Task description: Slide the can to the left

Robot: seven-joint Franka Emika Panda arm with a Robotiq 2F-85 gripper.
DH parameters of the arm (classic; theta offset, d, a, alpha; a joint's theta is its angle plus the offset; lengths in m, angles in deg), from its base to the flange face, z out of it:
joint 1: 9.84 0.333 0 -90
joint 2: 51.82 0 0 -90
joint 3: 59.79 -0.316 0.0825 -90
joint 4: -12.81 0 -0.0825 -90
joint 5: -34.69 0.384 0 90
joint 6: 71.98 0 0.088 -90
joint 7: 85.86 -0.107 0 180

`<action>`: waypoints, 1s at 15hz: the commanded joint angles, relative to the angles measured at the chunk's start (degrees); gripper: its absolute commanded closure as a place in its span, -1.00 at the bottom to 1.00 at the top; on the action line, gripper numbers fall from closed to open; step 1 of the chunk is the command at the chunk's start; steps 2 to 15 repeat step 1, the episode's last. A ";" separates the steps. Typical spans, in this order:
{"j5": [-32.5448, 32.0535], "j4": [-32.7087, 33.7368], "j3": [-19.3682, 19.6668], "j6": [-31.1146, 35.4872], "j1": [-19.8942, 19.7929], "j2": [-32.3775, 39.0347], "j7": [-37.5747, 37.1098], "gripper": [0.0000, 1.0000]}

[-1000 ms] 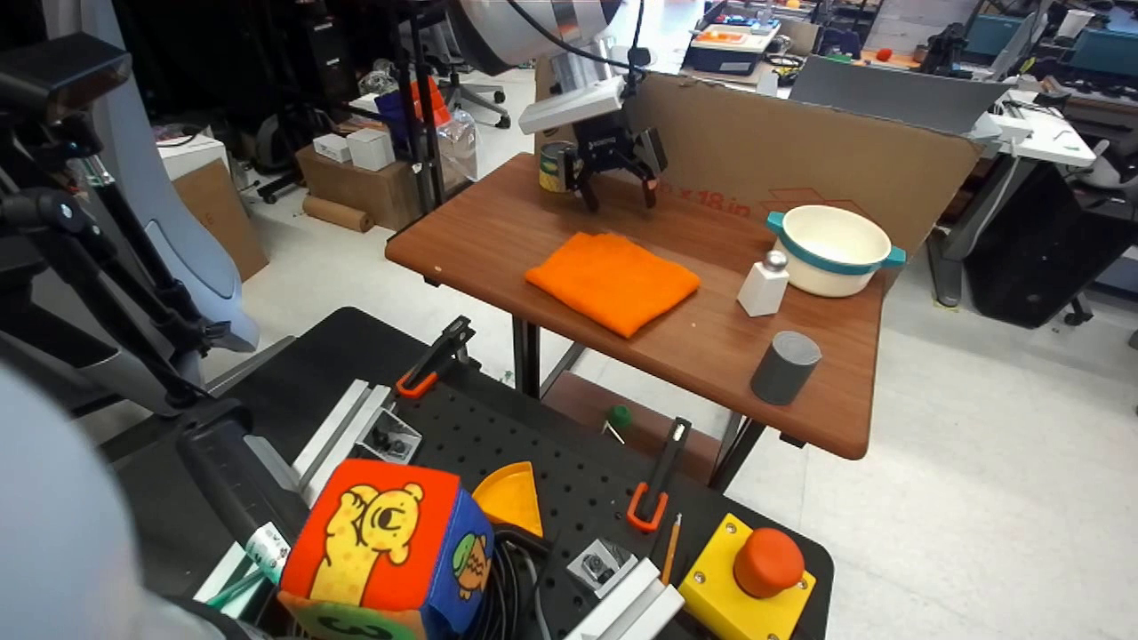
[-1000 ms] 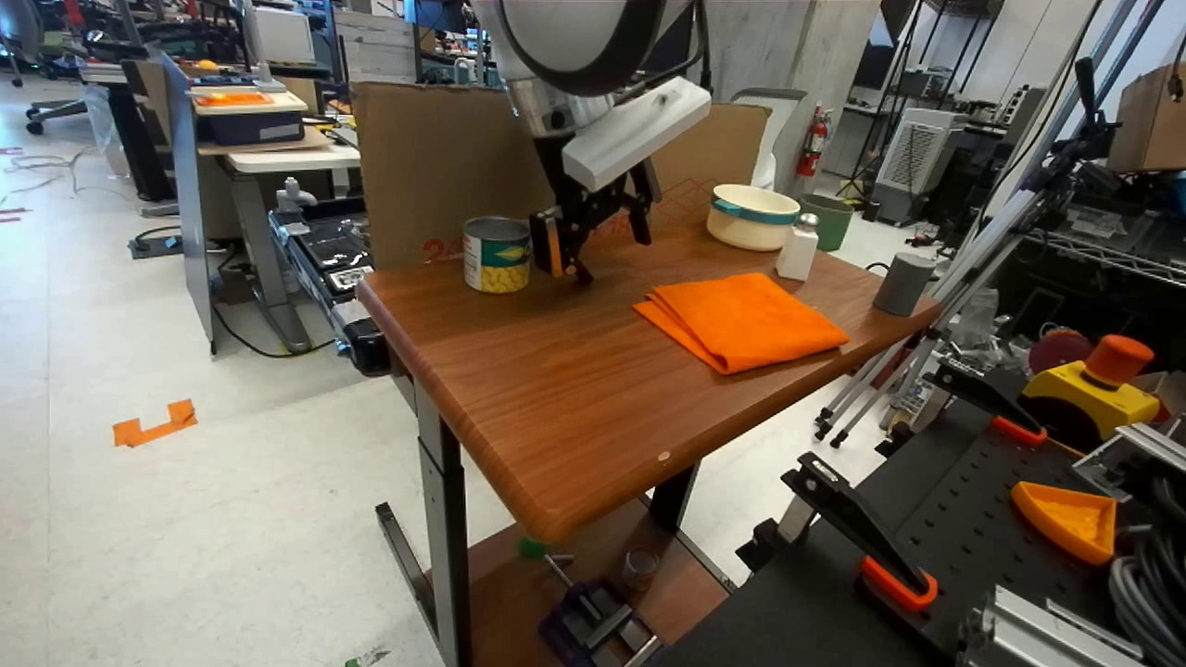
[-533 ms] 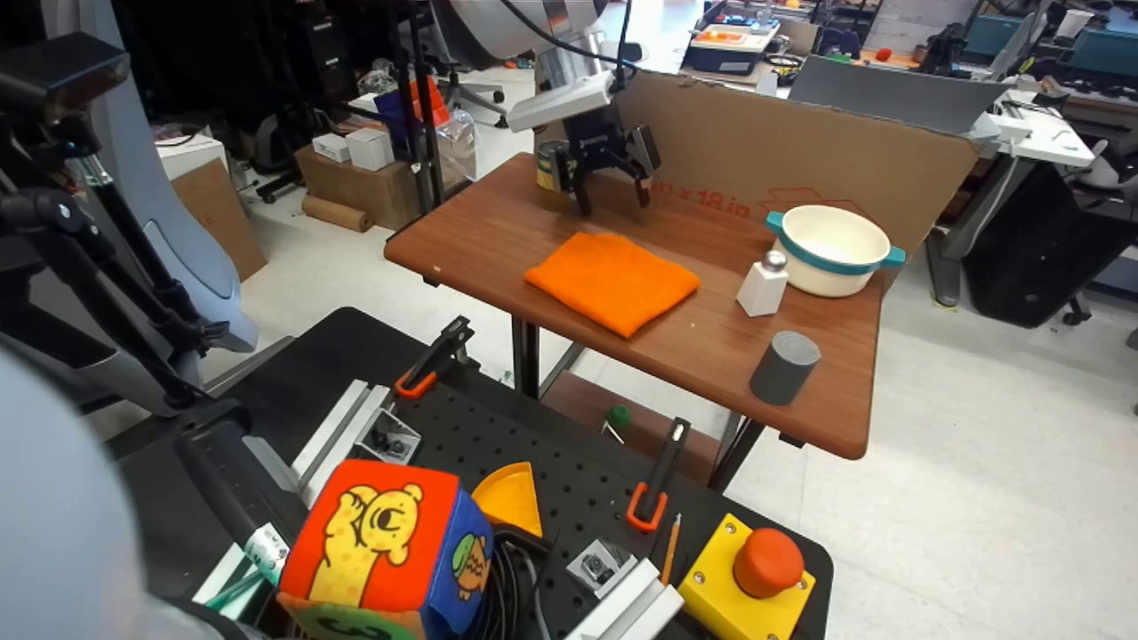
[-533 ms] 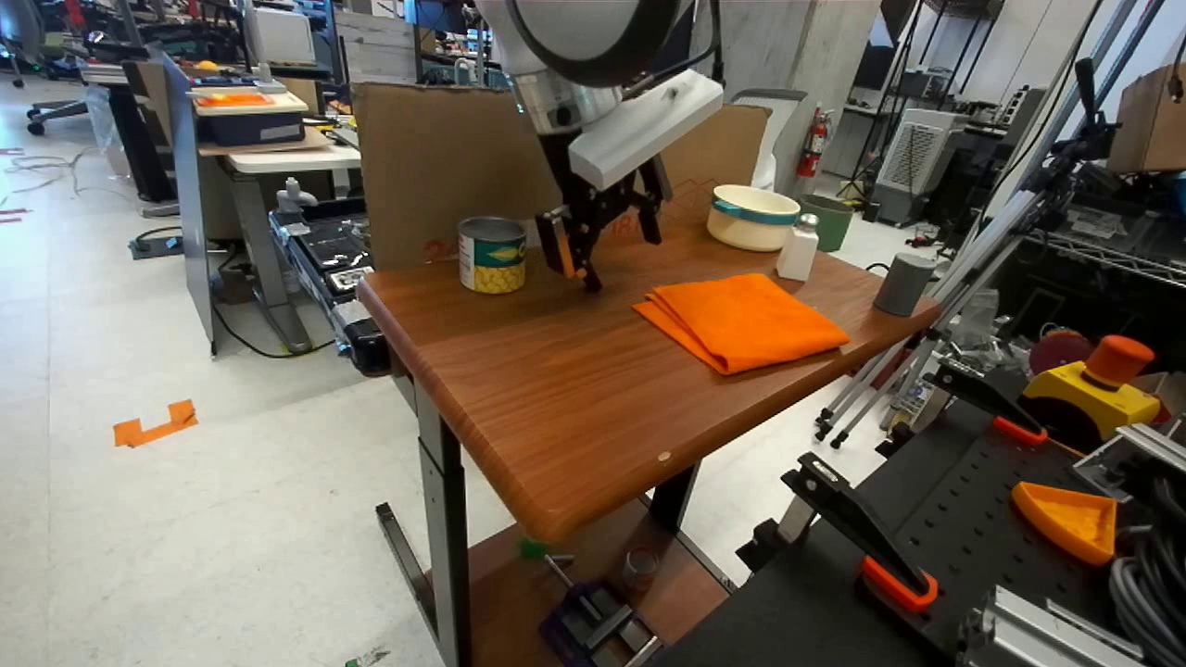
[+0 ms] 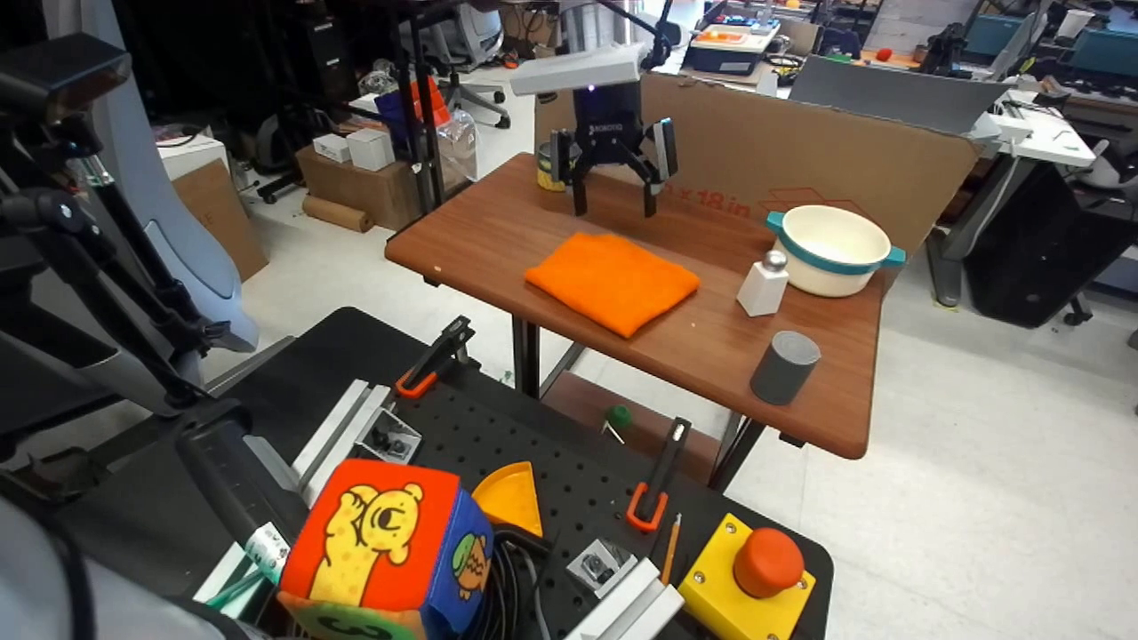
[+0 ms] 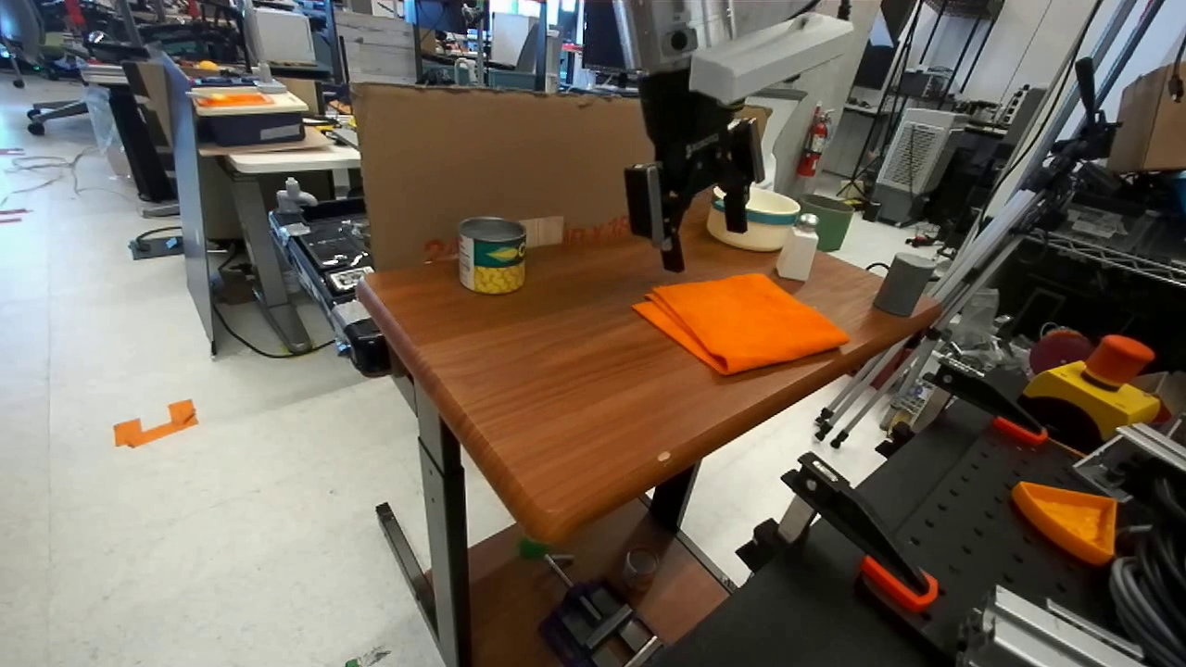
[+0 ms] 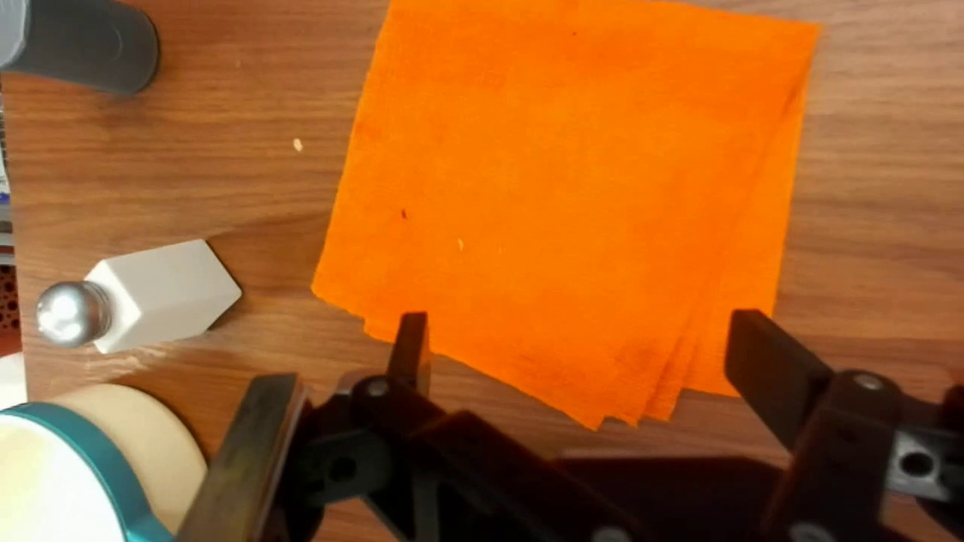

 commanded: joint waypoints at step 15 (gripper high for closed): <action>-0.32 -0.17 -0.95 -0.18 -0.71 -0.17 -0.26 -1.00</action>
